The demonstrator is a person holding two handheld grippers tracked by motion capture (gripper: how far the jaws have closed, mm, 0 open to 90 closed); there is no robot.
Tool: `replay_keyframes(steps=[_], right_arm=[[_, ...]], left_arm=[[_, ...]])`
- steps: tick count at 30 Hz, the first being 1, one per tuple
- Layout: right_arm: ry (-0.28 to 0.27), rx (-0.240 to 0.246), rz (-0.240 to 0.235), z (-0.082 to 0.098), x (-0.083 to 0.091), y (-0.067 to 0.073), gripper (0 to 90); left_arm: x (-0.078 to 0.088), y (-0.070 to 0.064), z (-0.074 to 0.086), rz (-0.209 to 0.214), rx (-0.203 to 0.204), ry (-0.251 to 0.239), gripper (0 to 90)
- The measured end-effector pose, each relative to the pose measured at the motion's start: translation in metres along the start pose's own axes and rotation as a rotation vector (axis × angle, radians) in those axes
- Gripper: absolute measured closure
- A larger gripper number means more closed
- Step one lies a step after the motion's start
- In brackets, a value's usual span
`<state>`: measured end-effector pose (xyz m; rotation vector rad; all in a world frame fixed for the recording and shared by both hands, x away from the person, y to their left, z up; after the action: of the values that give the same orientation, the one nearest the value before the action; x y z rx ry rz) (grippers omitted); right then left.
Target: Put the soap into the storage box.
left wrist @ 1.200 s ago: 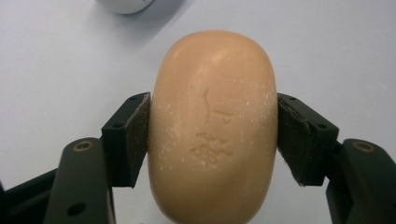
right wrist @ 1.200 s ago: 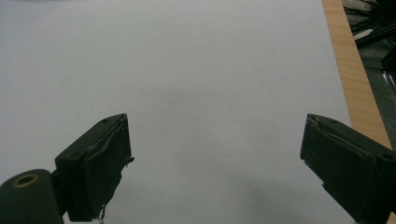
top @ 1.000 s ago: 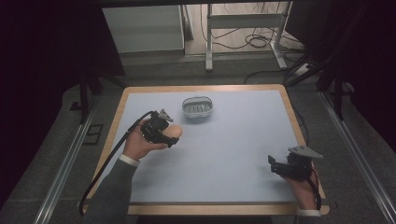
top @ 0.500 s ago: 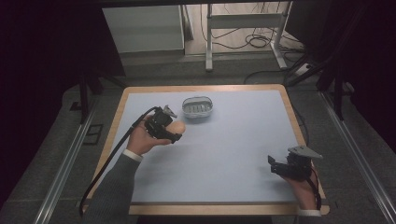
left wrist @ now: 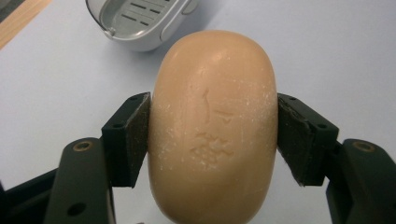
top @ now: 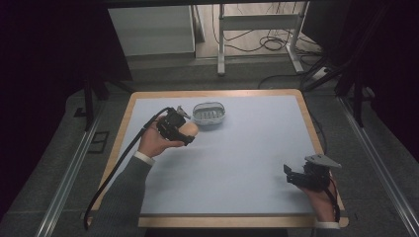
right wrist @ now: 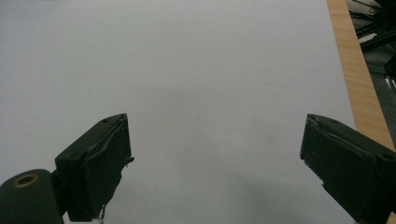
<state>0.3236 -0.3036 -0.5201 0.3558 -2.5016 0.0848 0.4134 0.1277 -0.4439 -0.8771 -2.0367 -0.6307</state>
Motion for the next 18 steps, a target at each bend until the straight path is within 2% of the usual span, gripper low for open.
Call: replay_keyframes(steps=[3,5,18], right_arm=[[0.0,0.0,0.002,0.0,0.0,0.0,8.5],[-0.001,0.0,0.001,0.0,0.0,0.0,8.5],[-0.001,0.005,0.0,-0.001,0.0,0.002,8.5]], left_arm=[[0.0,0.002,-0.003,-0.009,-0.007,0.001,32.3],[0.0,0.004,-0.005,-0.004,-0.002,-0.015,32.3],[-0.008,0.017,-0.018,-0.008,-0.008,0.011,32.3]])
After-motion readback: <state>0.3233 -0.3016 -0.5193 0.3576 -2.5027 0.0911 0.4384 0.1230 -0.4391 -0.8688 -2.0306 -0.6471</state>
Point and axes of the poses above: each handheld gripper's, and its own axes: x roughly backward along the jaws, z roughly out of its underside, y roughly to its left, the point moved 2 cm from there along -x, roughly forward along the jaws, and after that the axes turned 5 degrees about -x, right-handed, at the moved point
